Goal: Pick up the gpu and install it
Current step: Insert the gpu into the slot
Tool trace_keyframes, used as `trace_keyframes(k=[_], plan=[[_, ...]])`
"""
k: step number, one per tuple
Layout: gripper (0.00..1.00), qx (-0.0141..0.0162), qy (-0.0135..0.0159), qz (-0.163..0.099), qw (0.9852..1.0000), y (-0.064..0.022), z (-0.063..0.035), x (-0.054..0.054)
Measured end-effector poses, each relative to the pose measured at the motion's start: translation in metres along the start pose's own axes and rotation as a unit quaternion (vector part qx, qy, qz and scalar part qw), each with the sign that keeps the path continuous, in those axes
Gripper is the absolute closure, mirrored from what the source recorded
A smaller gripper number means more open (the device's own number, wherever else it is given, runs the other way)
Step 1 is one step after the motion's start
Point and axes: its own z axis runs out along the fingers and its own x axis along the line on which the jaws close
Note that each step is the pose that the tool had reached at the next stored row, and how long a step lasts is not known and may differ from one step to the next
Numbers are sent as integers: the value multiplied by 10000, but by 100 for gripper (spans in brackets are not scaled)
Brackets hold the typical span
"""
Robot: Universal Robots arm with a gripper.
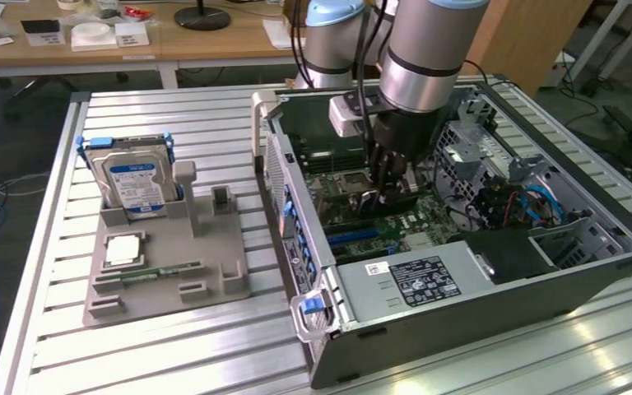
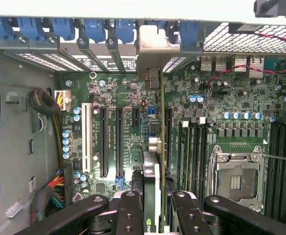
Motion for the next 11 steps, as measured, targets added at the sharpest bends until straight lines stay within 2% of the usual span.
trace_keyframes(k=[11], plan=[[73,0,0,2,10000,72,54,2]])
